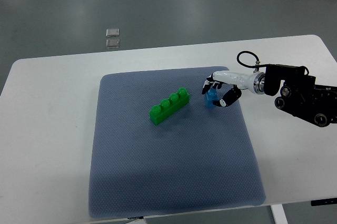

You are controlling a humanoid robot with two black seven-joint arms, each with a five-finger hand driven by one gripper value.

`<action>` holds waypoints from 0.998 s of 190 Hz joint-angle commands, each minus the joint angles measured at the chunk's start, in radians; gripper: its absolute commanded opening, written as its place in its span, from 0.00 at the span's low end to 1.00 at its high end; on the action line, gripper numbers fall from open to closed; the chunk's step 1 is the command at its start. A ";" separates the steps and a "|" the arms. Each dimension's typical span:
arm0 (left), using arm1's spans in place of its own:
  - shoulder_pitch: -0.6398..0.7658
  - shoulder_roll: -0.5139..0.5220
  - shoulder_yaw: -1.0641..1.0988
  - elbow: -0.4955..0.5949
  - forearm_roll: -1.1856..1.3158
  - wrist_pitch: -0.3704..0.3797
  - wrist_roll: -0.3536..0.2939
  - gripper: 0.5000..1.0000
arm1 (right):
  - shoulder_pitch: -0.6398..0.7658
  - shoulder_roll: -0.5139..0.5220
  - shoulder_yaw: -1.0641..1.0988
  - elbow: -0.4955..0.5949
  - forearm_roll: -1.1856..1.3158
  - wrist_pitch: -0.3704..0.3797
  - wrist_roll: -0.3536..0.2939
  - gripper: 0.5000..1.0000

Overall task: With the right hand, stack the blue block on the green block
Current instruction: 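Close the right hand fingers around the blue block, then lift the blue block and carry it over the green block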

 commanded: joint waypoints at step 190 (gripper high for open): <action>0.000 0.000 0.000 0.000 0.000 0.000 0.000 1.00 | 0.002 0.000 0.000 0.014 -0.074 -0.001 0.026 0.16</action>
